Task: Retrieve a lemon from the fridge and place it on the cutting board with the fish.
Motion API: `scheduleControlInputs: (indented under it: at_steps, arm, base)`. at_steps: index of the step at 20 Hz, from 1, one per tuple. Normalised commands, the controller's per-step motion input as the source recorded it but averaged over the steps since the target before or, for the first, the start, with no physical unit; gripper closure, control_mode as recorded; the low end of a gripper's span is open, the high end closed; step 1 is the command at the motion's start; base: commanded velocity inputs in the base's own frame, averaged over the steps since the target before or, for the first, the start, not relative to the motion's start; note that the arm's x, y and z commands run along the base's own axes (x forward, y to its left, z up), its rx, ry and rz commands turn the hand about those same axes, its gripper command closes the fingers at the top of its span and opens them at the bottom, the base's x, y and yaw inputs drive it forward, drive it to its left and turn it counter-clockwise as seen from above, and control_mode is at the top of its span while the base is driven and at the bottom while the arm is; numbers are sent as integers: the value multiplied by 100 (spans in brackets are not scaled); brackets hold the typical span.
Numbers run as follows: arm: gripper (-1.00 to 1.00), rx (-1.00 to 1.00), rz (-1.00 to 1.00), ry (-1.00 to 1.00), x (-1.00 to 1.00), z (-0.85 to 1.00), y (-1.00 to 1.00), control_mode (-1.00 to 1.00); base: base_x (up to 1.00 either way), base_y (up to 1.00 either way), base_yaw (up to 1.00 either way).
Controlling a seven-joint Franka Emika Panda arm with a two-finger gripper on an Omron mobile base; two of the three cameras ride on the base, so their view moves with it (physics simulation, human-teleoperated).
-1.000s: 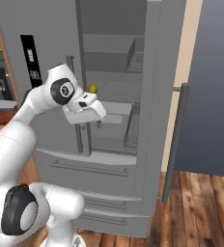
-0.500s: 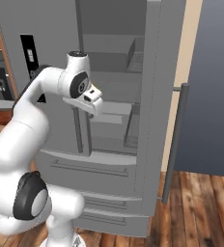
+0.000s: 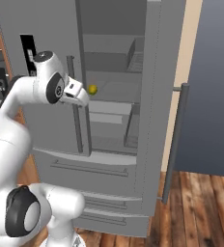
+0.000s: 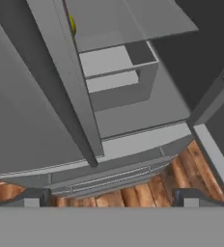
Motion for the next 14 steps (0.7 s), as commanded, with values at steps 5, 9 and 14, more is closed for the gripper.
scheduleControlInputs:
  at_steps: [5, 9, 14]
  arm:
    - [-100, -1, 5, -16, 8, 15, 3, -100]
    - [-100, 0, 12, -17, 12, 0, 17, -100]
    - [-100, 0, 8, -12, 17, 0, 21, -100]
  base:
    - [0, 0, 0]
    - [0, 0, 0]
    - [0, 0, 0]
